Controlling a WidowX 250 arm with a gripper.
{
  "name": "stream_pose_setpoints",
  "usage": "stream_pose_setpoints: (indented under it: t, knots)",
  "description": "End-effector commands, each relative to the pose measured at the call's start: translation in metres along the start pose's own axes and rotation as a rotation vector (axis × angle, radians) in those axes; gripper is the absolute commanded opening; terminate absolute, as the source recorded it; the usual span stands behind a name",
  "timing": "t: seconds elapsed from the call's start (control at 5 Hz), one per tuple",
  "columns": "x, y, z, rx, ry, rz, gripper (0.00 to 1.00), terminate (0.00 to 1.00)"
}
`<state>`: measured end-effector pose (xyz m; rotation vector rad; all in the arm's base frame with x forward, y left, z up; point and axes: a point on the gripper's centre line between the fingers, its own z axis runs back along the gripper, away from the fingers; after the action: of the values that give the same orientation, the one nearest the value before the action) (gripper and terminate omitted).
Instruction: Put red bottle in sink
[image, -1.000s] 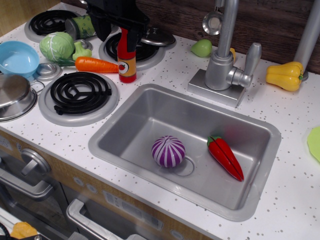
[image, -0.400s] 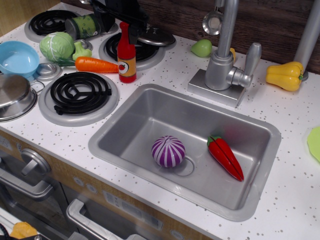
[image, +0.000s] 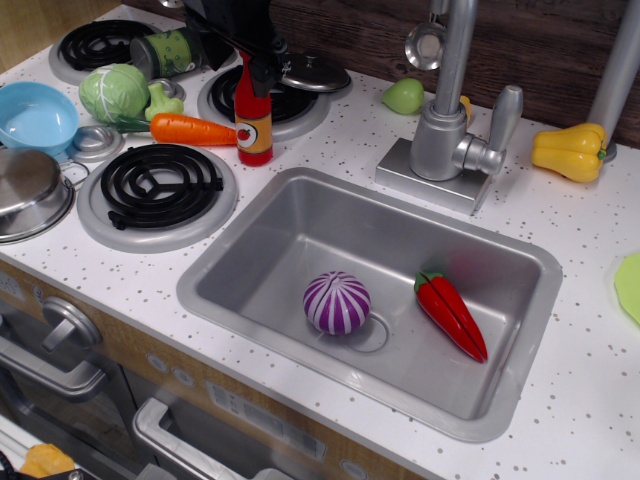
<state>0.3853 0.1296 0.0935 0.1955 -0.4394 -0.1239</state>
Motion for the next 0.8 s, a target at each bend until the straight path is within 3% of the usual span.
stream_pose_setpoints:
  t: [0.0, 0.2, 0.6]
  knots:
    - [0.0151, 0.012, 0.0088, 0.01, -0.066, -0.028, 1.0, 0.0]
    - [0.018, 0.0121, 0.0081, -0.014, -0.081, -0.047, 0.0, 0.0]
    - [0.0179, 0.0132, 0.0089, -0.037, -0.08, -0.06, 0.0, 0.0]
